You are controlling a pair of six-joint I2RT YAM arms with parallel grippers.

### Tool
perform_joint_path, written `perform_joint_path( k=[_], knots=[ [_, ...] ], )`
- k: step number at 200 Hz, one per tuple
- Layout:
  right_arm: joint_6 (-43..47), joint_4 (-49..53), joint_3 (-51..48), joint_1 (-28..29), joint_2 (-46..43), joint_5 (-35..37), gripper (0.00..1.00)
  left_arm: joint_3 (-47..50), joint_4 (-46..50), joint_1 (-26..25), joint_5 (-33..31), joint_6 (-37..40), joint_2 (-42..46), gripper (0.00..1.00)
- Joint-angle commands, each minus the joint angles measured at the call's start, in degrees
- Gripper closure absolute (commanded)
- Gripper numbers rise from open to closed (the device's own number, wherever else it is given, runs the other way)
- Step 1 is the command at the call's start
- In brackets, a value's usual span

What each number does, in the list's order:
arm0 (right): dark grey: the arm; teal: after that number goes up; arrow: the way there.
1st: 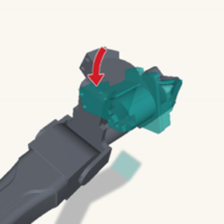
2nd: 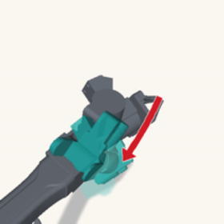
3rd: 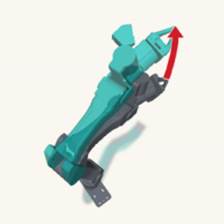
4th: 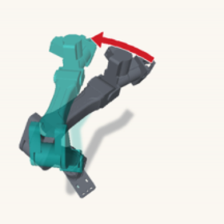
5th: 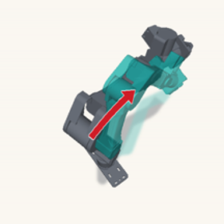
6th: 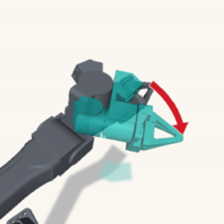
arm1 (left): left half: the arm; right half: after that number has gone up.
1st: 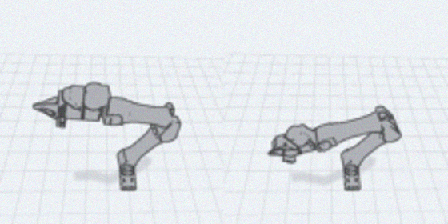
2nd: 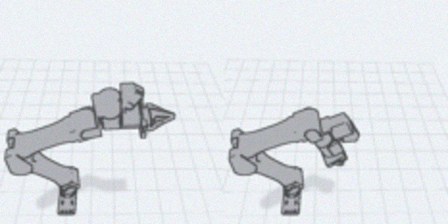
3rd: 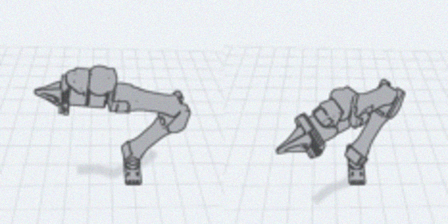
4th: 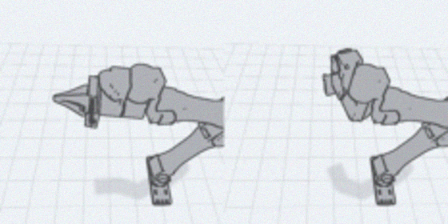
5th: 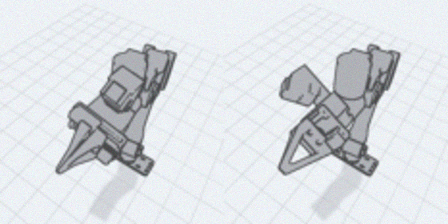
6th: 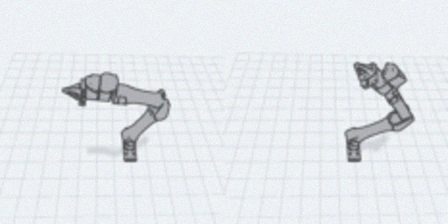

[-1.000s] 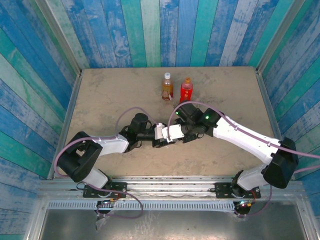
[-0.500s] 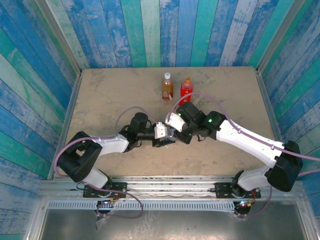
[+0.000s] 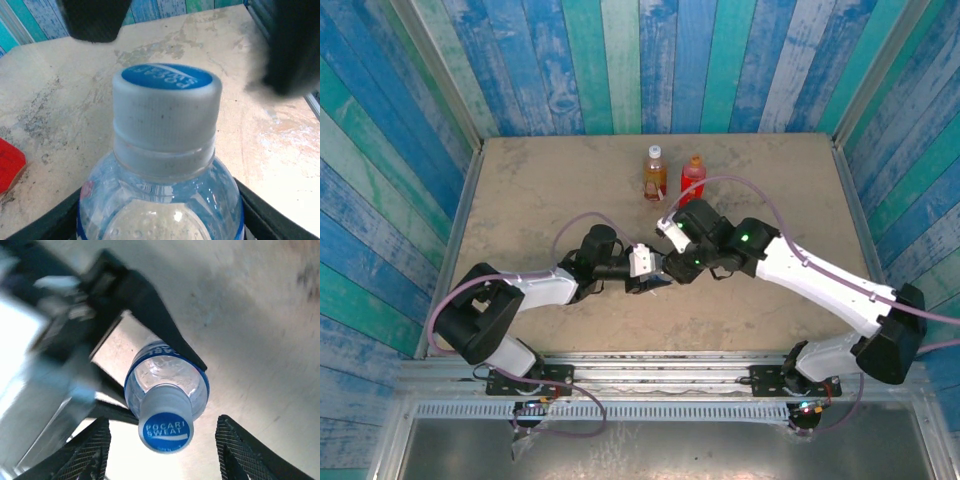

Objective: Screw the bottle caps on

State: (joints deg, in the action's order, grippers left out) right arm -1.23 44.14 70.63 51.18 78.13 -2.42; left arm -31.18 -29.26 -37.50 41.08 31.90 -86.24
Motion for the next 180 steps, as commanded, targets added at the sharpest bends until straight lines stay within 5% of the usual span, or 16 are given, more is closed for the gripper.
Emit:
perform_joint_path(
  k=[1, 31, 56, 180],
  knots=[
    [30.3, 2.6, 0.1, 0.0, -3.6, -6.7, 0.37, -0.5, 0.4, -0.2, 1.1, 0.9, -0.1, 0.38],
    [53.0, 2.1, -2.1, 0.0, -5.2, -6.0, 0.34, -0.8, 0.8, -0.2, 1.8, 1.1, -0.6, 0.38],
    [59.4, 2.9, 0.3, 0.0, -2.5, -3.0, 0.39, -0.7, 1.0, -0.2, 1.8, 1.2, -0.7, 0.38],
    [59.3, 3.3, 1.7, -2.0, 4.2, -3.8, 0.74, -0.6, 0.7, -0.2, 2.7, 1.1, -0.3, 0.38]
  ],
)
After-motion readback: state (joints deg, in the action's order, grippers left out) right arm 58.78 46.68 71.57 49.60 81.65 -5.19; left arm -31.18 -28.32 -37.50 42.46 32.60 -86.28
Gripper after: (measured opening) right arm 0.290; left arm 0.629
